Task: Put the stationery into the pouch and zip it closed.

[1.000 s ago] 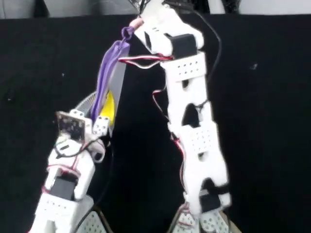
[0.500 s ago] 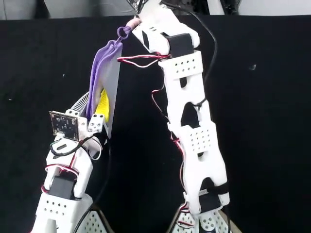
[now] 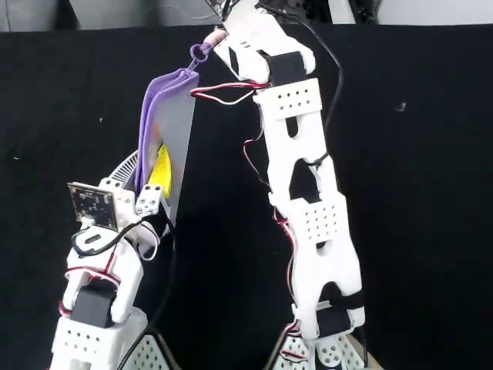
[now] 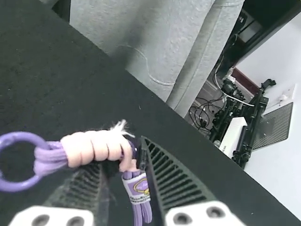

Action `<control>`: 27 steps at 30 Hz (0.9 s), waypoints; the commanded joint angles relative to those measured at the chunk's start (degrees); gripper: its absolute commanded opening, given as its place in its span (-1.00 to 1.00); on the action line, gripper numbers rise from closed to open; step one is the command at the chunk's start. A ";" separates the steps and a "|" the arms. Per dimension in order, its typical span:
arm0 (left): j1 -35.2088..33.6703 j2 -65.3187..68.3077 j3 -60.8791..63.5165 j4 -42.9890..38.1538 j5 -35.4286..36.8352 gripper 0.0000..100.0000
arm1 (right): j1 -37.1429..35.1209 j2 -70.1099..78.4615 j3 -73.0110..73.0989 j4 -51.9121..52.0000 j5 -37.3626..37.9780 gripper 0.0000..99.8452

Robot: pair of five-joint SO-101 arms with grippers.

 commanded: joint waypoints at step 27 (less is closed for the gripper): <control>-0.92 -4.40 -17.36 -0.09 2.11 -0.95 | 16.53 4.97 1.54 1.23 4.04 -0.98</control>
